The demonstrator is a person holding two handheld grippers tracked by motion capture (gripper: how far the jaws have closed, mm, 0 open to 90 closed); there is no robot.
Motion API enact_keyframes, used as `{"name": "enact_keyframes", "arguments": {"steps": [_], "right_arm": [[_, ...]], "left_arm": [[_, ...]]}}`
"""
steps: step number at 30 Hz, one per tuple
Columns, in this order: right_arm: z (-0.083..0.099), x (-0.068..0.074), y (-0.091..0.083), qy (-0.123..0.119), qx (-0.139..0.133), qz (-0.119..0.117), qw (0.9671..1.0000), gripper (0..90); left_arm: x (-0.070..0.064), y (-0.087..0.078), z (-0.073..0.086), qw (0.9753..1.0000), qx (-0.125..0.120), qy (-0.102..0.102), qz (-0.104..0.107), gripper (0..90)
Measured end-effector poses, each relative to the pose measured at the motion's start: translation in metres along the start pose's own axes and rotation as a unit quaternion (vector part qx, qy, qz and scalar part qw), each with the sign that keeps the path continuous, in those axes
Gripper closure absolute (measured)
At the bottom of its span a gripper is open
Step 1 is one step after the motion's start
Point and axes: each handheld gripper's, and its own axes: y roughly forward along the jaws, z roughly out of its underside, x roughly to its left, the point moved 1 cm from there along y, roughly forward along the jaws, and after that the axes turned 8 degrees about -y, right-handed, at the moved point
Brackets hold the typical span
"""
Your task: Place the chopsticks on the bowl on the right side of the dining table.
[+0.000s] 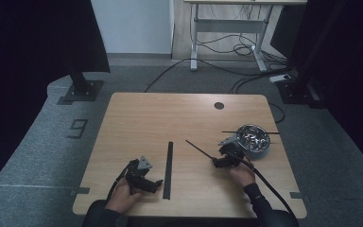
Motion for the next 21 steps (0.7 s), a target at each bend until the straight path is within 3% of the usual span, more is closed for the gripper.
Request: {"name": "enact_keyframes", "arguments": {"steps": [3,8,9,12,13,14,15,21], "right_arm": [[0.000,-0.001,-0.001,-0.003,0.003,-0.006,1.0000,19.0],[-0.009,0.003,0.000,-0.012,-0.020,-0.058,0.9980,14.6],[-0.012,0.005,0.001,-0.016,-0.018,-0.059,0.9980,16.4],[-0.018,0.008,0.005,-0.025,-0.019,-0.072,0.9969,31.0],[-0.021,0.010,0.007,-0.031,-0.019,-0.082,0.9960,40.2],[-0.021,0.010,0.007,-0.031,-0.019,-0.082,0.9960,40.2],[-0.025,0.012,0.010,-0.038,-0.017,-0.088,0.9952,48.2],[-0.028,0.011,0.013,-0.041,-0.010,-0.102,0.9938,64.3]], "left_arm": [[0.000,0.000,0.000,1.0000,0.000,0.000,0.000,0.0],[0.000,0.000,0.000,1.0000,0.000,0.000,0.000,0.0],[0.000,0.000,0.000,1.0000,0.000,0.000,0.000,0.0],[0.000,0.000,0.000,1.0000,0.000,0.000,0.000,0.0],[0.000,0.000,0.000,1.0000,0.000,0.000,0.000,0.0],[0.000,0.000,0.000,1.0000,0.000,0.000,0.000,0.0],[0.000,0.000,0.000,1.0000,0.000,0.000,0.000,0.0],[0.000,0.000,0.000,1.0000,0.000,0.000,0.000,0.0]]}}
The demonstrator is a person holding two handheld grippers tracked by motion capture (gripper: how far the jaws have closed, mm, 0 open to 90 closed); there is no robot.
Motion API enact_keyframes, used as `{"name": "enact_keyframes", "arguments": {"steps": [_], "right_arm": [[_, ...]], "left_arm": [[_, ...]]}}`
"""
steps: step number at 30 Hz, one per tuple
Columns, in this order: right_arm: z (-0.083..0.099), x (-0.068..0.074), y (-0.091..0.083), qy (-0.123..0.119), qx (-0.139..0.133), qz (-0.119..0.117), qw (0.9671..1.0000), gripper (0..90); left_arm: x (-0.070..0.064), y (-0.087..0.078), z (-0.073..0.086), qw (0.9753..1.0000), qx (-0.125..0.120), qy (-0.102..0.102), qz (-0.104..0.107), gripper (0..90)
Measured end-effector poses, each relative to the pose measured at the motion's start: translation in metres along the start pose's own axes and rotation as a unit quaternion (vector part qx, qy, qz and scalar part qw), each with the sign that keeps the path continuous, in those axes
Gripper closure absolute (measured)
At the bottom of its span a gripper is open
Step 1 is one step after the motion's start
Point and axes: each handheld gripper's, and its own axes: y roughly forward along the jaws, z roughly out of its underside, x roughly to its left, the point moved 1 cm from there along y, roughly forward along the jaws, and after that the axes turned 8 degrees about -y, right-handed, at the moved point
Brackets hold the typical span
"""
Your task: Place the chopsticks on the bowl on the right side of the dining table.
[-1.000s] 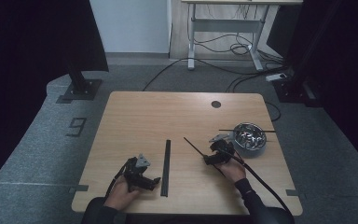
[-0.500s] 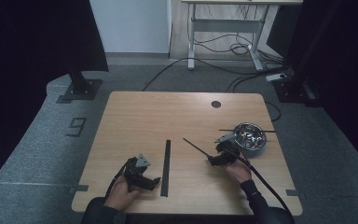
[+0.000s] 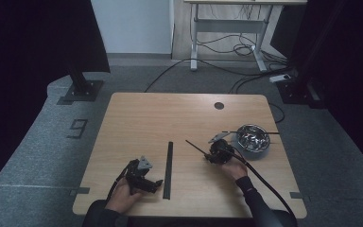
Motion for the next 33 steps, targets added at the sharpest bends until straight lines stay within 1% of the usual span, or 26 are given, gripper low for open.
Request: {"name": "enact_keyframes", "arguments": {"steps": [1,3,6,7,9,10,11,14,16,19,24,28,31,33], "right_arm": [[0.0000,0.0000,0.0000,0.000,0.000,0.000,1.0000,64.3],[-0.0001,-0.0013,-0.0001,-0.001,0.002,-0.010,1.0000,67.2],[-0.0008,-0.0022,-0.0002,-0.002,0.005,-0.012,0.9999,70.0],[-0.0012,-0.0031,-0.0003,-0.001,0.008,-0.014,0.9999,72.3],[-0.0018,-0.0038,-0.0004,0.003,0.011,-0.013,0.9998,74.5],[-0.0020,-0.0034,-0.0004,0.002,0.012,-0.015,0.9998,78.7],[-0.0020,-0.0034,-0.0004,0.002,0.012,-0.015,0.9998,78.7],[-0.0027,0.0004,-0.0005,-0.006,0.013,-0.016,0.9998,85.4],[-0.0027,0.0002,-0.0004,-0.005,0.013,-0.016,0.9998,85.4],[-0.0028,-0.0014,-0.0003,0.000,0.013,-0.022,0.9997,85.6],[-0.0030,0.0009,-0.0004,0.000,0.013,-0.014,0.9998,85.8],[-0.0026,0.0004,-0.0005,0.007,0.012,-0.016,0.9998,85.8],[-0.0025,0.0009,-0.0006,0.007,0.010,-0.014,0.9998,85.8],[-0.0027,0.0025,-0.0012,0.008,0.006,-0.017,0.9998,85.8]], "left_arm": [[0.0000,0.0000,0.0000,1.0000,0.000,0.000,0.000,0.0],[0.0000,0.0000,0.0000,1.0000,0.000,0.000,0.000,0.0],[0.0000,0.0000,0.0000,1.0000,0.000,0.000,0.000,0.0],[0.0000,0.0000,0.0000,1.0000,0.000,0.000,0.000,0.0],[0.0000,0.0000,0.0000,1.0000,0.000,0.000,0.000,0.0],[-0.0001,0.0000,0.0000,1.0000,0.000,0.000,0.000,0.0],[-0.0001,0.0000,0.0000,1.0000,0.000,0.000,0.000,0.0],[0.0000,0.0000,0.0000,1.0000,0.000,0.000,0.000,0.0],[0.0000,0.0000,0.0000,1.0000,0.000,0.000,0.000,0.0],[0.0000,0.0000,0.0000,1.0000,0.000,0.000,0.000,0.0],[0.0000,0.0000,0.0000,1.0000,0.000,0.000,0.000,0.0],[0.0000,0.0000,0.0000,1.0000,0.000,0.000,0.000,0.0],[0.0000,0.0000,0.0000,1.0000,0.000,0.000,0.000,0.0],[0.0000,0.0000,0.0000,1.0000,0.000,0.000,0.000,0.0]]}}
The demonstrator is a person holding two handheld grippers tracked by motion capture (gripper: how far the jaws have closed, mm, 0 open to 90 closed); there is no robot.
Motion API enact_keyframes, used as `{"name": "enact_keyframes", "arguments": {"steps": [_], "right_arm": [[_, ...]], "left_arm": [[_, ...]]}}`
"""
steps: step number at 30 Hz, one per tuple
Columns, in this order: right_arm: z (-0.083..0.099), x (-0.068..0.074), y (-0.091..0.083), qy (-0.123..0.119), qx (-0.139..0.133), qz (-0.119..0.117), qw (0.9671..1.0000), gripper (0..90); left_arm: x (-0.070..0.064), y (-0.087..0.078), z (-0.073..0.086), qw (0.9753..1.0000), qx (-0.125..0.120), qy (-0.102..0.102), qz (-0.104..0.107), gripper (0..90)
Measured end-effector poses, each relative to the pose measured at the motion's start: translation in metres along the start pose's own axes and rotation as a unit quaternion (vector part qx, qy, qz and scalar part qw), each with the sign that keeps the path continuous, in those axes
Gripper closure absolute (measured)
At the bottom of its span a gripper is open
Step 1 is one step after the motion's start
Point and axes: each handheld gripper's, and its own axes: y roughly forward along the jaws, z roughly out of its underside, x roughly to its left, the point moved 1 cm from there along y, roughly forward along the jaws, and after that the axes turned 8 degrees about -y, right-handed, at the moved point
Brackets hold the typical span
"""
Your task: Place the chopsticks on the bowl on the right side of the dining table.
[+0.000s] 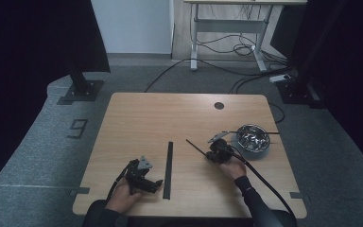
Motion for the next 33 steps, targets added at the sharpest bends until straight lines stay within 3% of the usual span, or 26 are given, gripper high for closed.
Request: {"name": "enact_keyframes", "arguments": {"steps": [11,33], "right_arm": [[-0.007,0.007,-0.024,-0.004,-0.026,-0.003,0.9997,86.0],[-0.011,0.001,-0.083,-0.003,-0.045,0.022,0.9987,86.0]], "left_arm": [[0.000,0.000,0.000,1.0000,-0.001,-0.001,0.000,0.0],[0.000,0.000,0.000,1.0000,-0.002,-0.001,0.000,0.0]]}}
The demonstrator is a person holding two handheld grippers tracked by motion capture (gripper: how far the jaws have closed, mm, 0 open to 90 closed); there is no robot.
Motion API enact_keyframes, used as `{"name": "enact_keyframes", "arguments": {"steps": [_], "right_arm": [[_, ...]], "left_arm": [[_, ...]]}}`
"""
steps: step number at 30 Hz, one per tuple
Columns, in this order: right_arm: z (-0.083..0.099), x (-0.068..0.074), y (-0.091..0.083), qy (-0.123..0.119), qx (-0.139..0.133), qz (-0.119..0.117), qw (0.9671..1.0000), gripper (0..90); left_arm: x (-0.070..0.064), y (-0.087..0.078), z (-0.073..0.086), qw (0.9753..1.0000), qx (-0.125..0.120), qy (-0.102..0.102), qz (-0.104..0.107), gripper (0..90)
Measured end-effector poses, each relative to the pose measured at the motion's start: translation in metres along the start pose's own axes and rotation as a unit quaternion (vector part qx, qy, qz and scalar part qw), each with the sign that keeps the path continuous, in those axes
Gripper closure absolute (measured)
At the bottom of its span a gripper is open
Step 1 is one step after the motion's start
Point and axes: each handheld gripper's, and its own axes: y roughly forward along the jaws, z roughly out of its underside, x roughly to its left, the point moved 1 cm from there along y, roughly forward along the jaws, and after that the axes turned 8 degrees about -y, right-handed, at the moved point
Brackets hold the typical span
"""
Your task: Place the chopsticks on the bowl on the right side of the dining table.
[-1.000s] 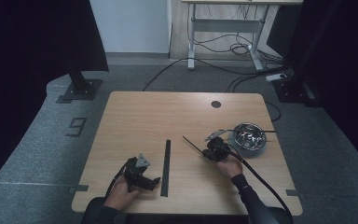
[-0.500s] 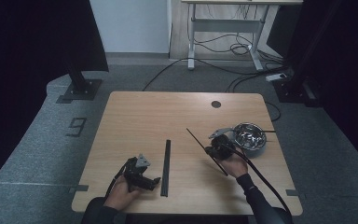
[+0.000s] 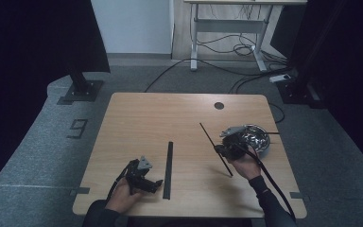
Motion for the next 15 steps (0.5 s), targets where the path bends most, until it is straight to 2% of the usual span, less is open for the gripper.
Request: {"name": "enact_keyframes", "arguments": {"steps": [15], "right_arm": [[0.003,-0.015,-0.043,0.013,-0.010,0.016,0.9997,86.0]], "left_arm": [[0.000,0.000,0.000,1.0000,0.001,-0.001,0.000,0.0]]}}
